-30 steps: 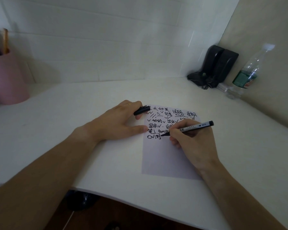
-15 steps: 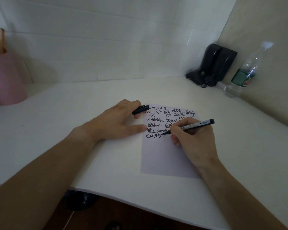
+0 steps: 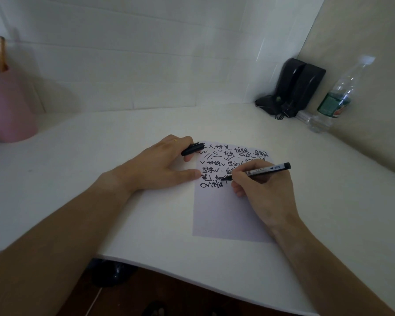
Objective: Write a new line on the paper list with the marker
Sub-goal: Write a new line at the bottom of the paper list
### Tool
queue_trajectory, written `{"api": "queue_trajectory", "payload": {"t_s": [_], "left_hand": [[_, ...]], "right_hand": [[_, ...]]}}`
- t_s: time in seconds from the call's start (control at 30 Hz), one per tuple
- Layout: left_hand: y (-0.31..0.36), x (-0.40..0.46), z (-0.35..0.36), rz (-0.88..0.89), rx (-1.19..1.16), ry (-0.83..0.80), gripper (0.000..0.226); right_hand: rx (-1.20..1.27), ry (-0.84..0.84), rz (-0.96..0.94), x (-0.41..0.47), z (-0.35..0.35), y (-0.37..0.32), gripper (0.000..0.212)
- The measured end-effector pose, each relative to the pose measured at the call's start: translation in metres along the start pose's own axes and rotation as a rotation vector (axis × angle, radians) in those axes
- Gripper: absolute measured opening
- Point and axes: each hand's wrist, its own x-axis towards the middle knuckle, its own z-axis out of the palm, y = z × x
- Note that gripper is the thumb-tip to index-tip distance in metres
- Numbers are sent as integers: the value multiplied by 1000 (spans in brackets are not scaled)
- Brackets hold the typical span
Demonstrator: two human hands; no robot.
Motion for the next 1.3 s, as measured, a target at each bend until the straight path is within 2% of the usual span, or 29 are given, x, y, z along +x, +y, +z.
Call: {"api": "queue_trajectory", "payload": {"t_s": [0.63, 0.7, 0.83, 0.93, 1.03, 1.17, 1.3], "left_hand": [[2, 0, 1, 2, 9, -2, 37], [4, 0, -1, 2, 13, 3, 36], [5, -1, -2, 4, 31, 9, 36], [9, -2, -3, -21, 21, 0, 36], [15, -2, -5, -66, -43, -6, 37], [16, -4, -5, -84, -148, 4, 46], [12, -3, -4, -6, -181, 103, 47]], "right_hand": [[-27, 62, 41, -4, -2, -2, 12], [73, 59, 9, -4, -3, -1, 11], [429, -4, -60, -1, -6, -4, 10], [776, -30, 39, 4, -11, -6, 8], [988, 4, 193, 9, -19, -11, 8], [1073, 5, 258, 8, -24, -15, 17], [1057, 23, 246, 8, -23, -16, 13]]}}
